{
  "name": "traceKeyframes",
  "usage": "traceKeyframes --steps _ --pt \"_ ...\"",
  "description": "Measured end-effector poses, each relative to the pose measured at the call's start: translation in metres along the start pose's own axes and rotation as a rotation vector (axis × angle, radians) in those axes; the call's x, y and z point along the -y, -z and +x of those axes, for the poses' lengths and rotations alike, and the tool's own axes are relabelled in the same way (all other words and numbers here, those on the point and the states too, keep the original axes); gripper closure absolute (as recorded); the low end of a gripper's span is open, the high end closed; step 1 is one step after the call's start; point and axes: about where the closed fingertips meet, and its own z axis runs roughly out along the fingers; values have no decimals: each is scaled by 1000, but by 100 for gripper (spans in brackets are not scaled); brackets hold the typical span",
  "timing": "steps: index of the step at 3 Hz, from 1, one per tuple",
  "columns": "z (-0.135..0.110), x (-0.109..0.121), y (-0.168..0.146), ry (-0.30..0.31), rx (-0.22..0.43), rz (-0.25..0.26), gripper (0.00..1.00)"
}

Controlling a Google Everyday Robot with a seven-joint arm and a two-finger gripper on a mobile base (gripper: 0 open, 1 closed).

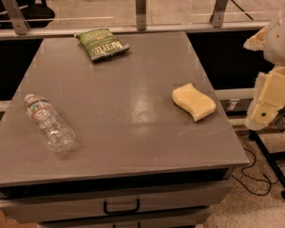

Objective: Pick water bottle

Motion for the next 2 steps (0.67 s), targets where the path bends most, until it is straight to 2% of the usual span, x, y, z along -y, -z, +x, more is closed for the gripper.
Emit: traceKeyframes --steps 1,2 --pt "-58 -1 -32 81 77 -50 0" --pt "-142 -9 -68 209 155 -113 0"
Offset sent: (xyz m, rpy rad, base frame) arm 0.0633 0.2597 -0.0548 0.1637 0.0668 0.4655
